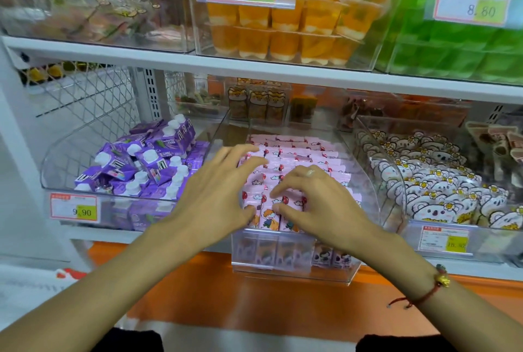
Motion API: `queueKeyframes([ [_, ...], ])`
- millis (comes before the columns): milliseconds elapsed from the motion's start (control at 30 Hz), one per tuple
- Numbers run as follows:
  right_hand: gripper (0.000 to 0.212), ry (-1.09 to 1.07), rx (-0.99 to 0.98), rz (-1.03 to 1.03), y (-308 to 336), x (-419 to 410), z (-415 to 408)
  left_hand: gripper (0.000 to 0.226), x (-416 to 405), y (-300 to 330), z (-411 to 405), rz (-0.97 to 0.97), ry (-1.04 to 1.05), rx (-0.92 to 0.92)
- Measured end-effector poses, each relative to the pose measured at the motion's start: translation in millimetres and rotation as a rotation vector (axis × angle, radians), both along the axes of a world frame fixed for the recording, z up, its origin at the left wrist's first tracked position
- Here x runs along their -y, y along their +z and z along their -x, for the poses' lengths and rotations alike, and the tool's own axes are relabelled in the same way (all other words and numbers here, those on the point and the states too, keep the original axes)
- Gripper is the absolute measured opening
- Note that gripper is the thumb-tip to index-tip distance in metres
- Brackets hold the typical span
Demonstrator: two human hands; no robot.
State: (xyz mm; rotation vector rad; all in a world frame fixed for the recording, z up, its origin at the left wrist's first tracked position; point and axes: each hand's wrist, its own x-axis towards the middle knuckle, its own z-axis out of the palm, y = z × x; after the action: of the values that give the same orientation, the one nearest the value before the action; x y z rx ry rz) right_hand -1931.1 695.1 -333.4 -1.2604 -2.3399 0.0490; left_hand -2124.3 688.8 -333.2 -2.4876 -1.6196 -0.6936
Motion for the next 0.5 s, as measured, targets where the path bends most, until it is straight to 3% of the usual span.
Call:
queueKeyframes([
  [67, 0.023, 0.044, -0.033, -0.034, 0, 0, 6, 0.070, 6, -4, 0, -0.021, -0.001, 0.196],
  [167, 0.033, 0.100, 0.077, -0.019, -1, -4, 18, 0.056, 9, -7, 6, 0.017, 0.102, 0.413],
  [333, 0.038, 0.106, 0.314, 0.029, 5, -9, 26, 0.039, 11, -5, 7, 0.089, 0.157, 0.359],
  [500, 0.039, 0.175, 0.240, 0.185, 9, -8, 21, 0.036, 6, -7, 10, 0.132, 0.209, 0.438],
])
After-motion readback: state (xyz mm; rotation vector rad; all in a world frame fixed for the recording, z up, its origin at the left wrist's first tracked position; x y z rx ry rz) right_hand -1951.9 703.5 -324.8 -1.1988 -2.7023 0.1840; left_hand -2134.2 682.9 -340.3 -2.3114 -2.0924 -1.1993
